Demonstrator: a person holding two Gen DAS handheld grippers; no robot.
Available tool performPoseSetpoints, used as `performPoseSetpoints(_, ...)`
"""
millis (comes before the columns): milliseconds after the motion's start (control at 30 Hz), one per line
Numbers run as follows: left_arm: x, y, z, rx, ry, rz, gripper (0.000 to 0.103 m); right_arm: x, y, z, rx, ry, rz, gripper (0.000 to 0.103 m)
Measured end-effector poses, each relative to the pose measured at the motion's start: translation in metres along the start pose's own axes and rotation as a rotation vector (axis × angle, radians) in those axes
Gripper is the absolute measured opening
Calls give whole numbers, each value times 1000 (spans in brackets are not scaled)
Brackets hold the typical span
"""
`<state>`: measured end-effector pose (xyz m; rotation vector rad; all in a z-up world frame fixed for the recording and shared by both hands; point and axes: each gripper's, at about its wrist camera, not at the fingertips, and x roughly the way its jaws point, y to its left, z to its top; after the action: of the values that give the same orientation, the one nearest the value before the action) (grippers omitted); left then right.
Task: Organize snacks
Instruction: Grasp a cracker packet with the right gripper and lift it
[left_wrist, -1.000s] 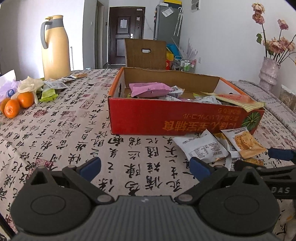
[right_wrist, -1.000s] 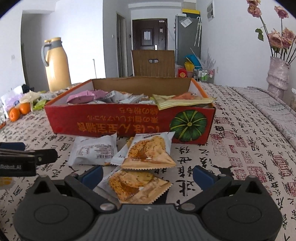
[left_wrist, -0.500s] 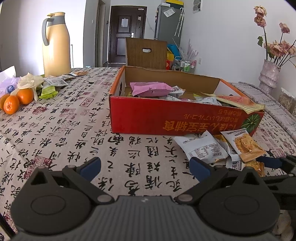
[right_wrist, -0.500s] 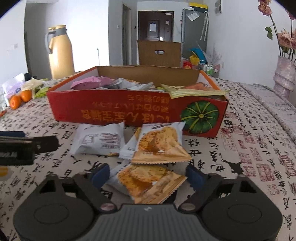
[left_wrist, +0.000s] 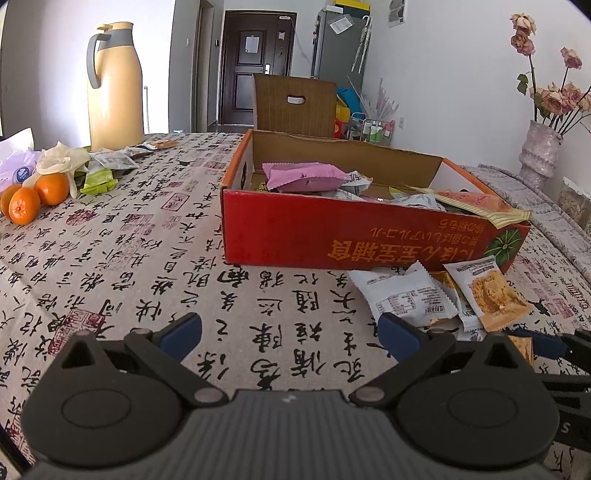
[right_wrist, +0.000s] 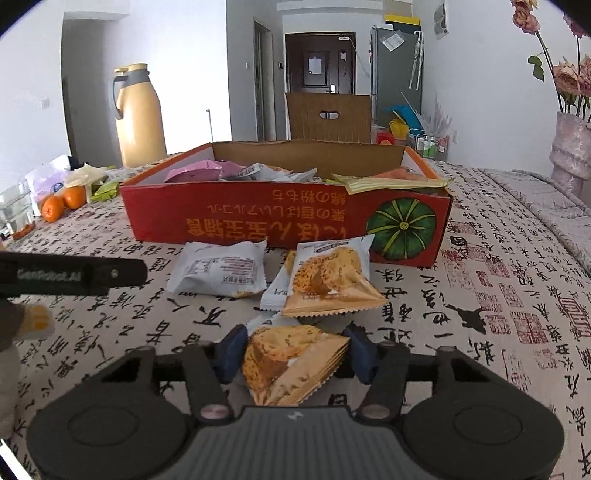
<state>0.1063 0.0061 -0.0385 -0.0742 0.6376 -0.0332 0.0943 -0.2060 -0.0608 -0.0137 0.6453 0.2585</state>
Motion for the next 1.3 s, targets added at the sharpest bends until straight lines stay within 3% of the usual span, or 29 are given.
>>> performPoseSetpoints(667, 0, 1, -1, -6, -1, 22, 103, -27, -19, -7, 88, -61, 31, 40)
performPoseSetpoints(700, 0, 1, -1, -6, -2, 22, 103, -27, -20, -7, 90, -58, 32, 41)
performPoseSetpoints(833, -1, 1, -1, -8, -2, 26, 103, -28, -25, -10, 93, -46, 16, 70)
performPoseSetpoints(967, -1, 2, -1, -8, -3, 23, 103, -38, -29, -10, 79, -65, 20, 76)
performPoseSetpoints(1300, -3, 3, -2, -17, -14, 0, 103, -32, -13, -17, -47, -2, 2, 83)
